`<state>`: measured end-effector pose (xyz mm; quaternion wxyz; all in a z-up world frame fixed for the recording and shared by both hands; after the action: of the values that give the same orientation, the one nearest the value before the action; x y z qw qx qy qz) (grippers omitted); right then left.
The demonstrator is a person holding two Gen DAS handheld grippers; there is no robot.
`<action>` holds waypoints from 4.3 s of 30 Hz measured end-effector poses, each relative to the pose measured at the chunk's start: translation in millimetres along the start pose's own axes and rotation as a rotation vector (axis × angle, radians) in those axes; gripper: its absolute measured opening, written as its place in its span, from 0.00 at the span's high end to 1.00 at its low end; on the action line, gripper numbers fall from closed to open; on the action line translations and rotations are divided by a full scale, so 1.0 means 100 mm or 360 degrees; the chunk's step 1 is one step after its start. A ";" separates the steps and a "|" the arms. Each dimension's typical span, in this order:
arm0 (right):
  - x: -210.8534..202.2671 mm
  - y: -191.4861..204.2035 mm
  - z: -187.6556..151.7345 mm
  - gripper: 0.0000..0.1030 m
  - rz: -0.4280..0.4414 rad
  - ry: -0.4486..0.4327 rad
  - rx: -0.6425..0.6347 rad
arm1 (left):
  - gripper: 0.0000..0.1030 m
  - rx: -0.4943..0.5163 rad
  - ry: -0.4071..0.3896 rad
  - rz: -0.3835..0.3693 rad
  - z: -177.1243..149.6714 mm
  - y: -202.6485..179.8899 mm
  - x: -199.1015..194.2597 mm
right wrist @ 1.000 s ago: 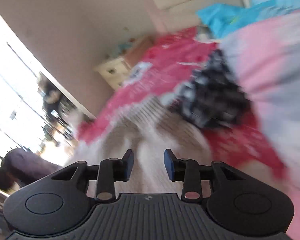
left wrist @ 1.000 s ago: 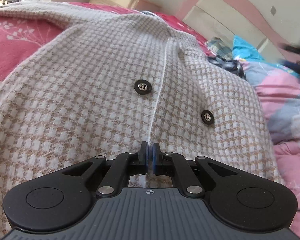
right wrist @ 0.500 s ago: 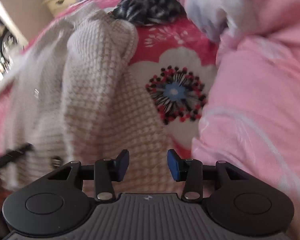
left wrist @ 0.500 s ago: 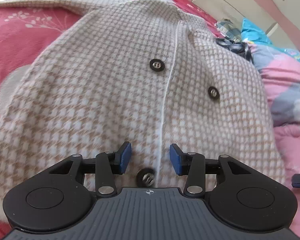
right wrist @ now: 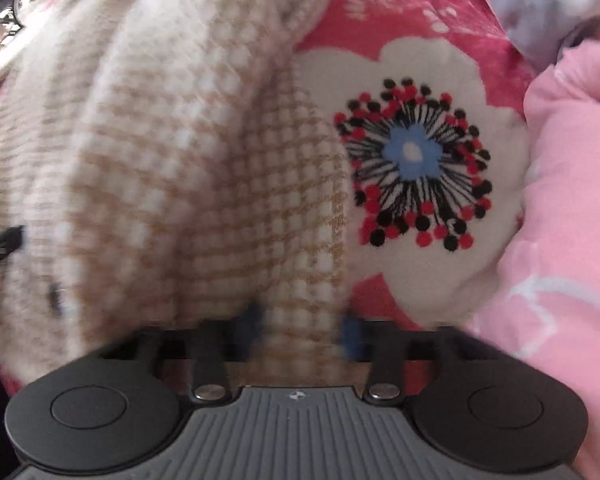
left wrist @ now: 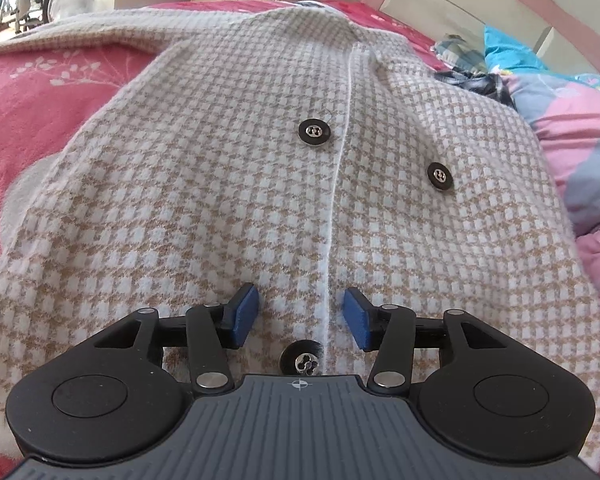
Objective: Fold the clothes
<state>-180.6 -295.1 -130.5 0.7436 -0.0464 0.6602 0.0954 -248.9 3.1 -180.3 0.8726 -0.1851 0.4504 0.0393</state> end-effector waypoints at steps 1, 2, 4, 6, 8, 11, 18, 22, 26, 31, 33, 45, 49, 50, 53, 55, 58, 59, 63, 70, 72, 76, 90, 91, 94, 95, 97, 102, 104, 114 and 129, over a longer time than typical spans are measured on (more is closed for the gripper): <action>-0.18 0.01 0.02 0.81 -0.0088 -0.0065 -0.0039 | 0.53 0.0016 -0.0004 0.0009 0.00 -0.01 0.00; -0.41 0.02 0.06 0.81 -0.0184 -0.0154 -0.0093 | 0.53 0.0029 -0.0009 0.0017 -0.01 -0.03 0.00; -0.91 0.02 0.17 0.82 -0.0379 -0.0335 -0.0192 | 0.53 0.0036 -0.0012 0.0018 -0.01 -0.03 0.00; -1.47 0.01 0.33 0.82 -0.0601 -0.0523 -0.0291 | 0.53 0.0028 -0.0012 0.0011 -0.01 -0.02 0.00; -1.98 -0.04 0.53 0.82 -0.0850 -0.0675 -0.0375 | 0.53 0.0023 -0.0012 0.0007 -0.01 -0.01 0.00; -2.60 -0.22 0.88 0.82 -0.1127 -0.0799 -0.0391 | 0.53 0.0020 -0.0010 0.0003 -0.01 -0.01 -0.01; -2.67 -1.13 1.71 0.66 -0.1341 -0.0657 -0.0075 | 0.53 0.0024 -0.0012 0.0005 -0.01 -0.02 0.01; -2.61 -1.63 1.74 0.51 -0.1115 -0.0741 0.0335 | 0.53 0.0015 -0.0008 -0.0007 -0.01 0.00 0.01; -2.95 -2.06 1.40 0.48 -0.0746 -0.1081 0.0812 | 0.53 0.0005 -0.0003 -0.0020 0.00 0.02 0.02; -3.56 -2.41 0.73 0.44 -0.0374 -0.1642 0.1311 | 0.53 -0.0011 0.0006 -0.0047 0.01 0.04 0.02; -3.64 -2.38 0.51 0.44 -0.0019 -0.1701 0.1271 | 0.53 -0.0020 0.0008 -0.0055 0.02 0.05 0.02; -1.78 -1.03 -0.06 0.41 0.0712 -0.0451 0.0523 | 0.54 -0.0025 0.0014 -0.0046 0.02 0.04 0.02; -0.62 -1.02 0.16 0.41 0.0457 -0.0249 0.0636 | 0.54 -0.0023 0.0019 -0.0042 0.02 0.05 0.00; -0.45 -1.03 0.26 0.41 0.0450 -0.0261 0.0671 | 0.54 -0.0023 0.0021 -0.0040 0.02 0.05 0.00; -0.06 -1.04 0.54 0.41 0.0493 -0.0349 0.0799 | 0.54 -0.0022 0.0023 -0.0034 0.01 0.04 -0.01; 0.07 -1.00 0.73 0.41 0.0576 -0.0441 0.0880 | 0.54 -0.0016 0.0024 -0.0025 0.01 0.03 0.00; 0.20 -1.16 0.94 0.40 0.0871 -0.0540 0.1064 | 0.54 0.0002 0.0027 -0.0014 0.01 0.02 0.00; 0.23 -1.20 0.97 0.39 0.0944 -0.0557 0.1106 | 0.54 0.0001 0.0028 -0.0015 0.01 0.02 0.01; 0.37 -1.24 1.06 0.38 0.1134 -0.0542 0.1166 | 0.54 -0.0003 0.0031 -0.0024 0.01 0.03 0.02; 0.10 -1.00 1.34 0.88 0.0502 -0.0786 0.0564 | 0.54 0.0004 0.0030 -0.0047 0.02 0.06 0.03; 0.08 -0.94 1.48 0.88 0.0388 -0.0823 0.0422 | 0.54 0.0012 0.0031 -0.0050 0.02 0.06 0.04; 0.39 -0.93 1.65 0.78 0.0240 -0.0714 0.0282 | 0.54 0.0021 0.0039 -0.0059 0.02 0.07 0.06; -0.56 -0.97 0.81 0.50 0.0425 -0.0359 0.0346 | 0.54 -0.0013 0.0042 -0.0077 0.04 0.09 0.05; -0.61 -0.84 0.69 0.60 0.0426 -0.0333 0.0269 | 0.54 -0.0024 0.0044 -0.0083 0.05 0.10 0.05; -0.50 -0.38 0.36 0.74 0.0316 -0.0207 0.0023 | 0.54 -0.0044 0.0046 -0.0095 0.06 0.11 0.03; -0.35 -0.26 0.25 0.76 0.0254 -0.0137 -0.0060 | 0.54 -0.0051 0.0047 -0.0098 0.06 0.11 0.03; -0.04 -0.02 0.04 0.77 0.0128 0.0004 -0.0224 | 0.54 -0.0065 0.0050 -0.0105 0.07 0.12 0.03; -0.04 -0.01 -0.28 0.76 -0.0135 0.0098 -0.0268 | 0.56 -0.0131 0.0057 -0.0144 0.08 0.19 0.01; -0.25 0.01 -0.33 0.77 -0.0121 0.0017 -0.0287 | 0.57 -0.0167 0.0064 -0.0169 0.09 0.22 0.00; 0.05 0.61 -0.99 0.77 -0.0269 0.0239 -0.0741 | 0.57 -0.0270 0.0102 -0.0271 0.12 0.33 0.01; 0.14 1.38 -0.69 0.69 0.0037 -0.0118 -0.0759 | 0.56 -0.0330 -0.0043 -0.0189 0.24 0.51 -0.16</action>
<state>-274.2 -172.3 -144.9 0.7342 -0.2096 0.5917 0.2588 -252.3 60.1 -169.2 0.8555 -0.3001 0.4204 0.0365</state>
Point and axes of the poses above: each gripper's, at about its wrist camera, not at the fingertips, and x roughly the way its jaws point, y to its left, z to its top, the point moved 2 cm from there along x, roughly the way its jaws point, and after that the axes turned 5 degrees about y, right-handed, at the moved point
